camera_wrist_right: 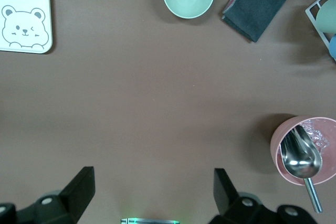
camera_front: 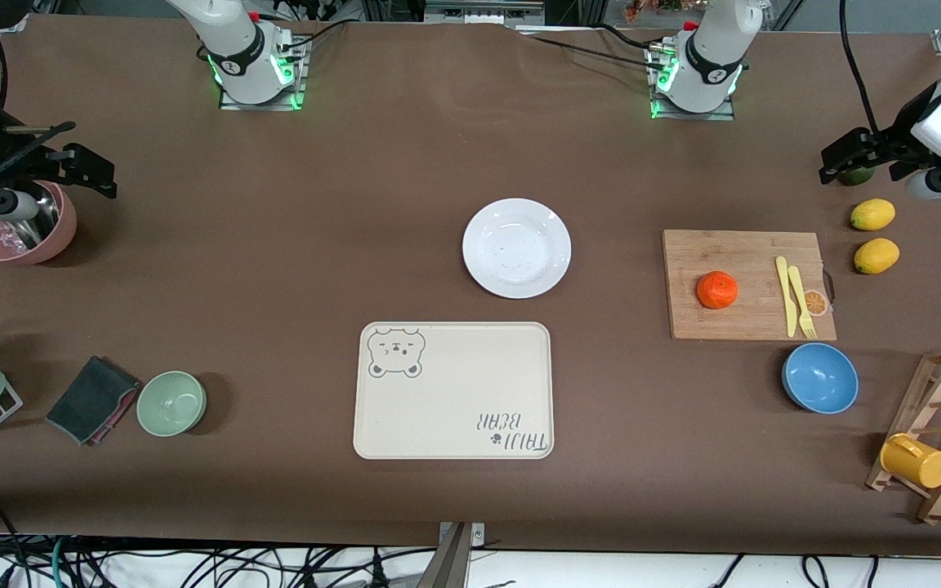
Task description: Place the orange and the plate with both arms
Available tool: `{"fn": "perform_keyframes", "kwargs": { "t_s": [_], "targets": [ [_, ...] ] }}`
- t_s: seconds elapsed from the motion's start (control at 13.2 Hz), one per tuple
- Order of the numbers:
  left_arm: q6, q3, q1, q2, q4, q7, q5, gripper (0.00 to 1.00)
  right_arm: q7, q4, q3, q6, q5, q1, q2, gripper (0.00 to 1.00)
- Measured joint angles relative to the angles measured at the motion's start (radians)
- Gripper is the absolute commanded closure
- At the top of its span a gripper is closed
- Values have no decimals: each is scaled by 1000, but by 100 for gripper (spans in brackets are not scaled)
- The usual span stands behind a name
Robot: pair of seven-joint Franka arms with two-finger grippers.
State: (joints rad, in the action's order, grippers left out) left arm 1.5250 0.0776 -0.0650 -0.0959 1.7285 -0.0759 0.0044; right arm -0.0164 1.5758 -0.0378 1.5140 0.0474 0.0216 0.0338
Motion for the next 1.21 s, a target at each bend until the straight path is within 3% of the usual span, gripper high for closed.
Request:
{"fn": "perform_keyframes", "kwargs": {
  "t_s": [1.21],
  "targets": [
    [0, 0, 0, 0, 0, 1, 0, 0, 3, 0, 1, 16, -8, 0, 0, 0]
  ]
}}
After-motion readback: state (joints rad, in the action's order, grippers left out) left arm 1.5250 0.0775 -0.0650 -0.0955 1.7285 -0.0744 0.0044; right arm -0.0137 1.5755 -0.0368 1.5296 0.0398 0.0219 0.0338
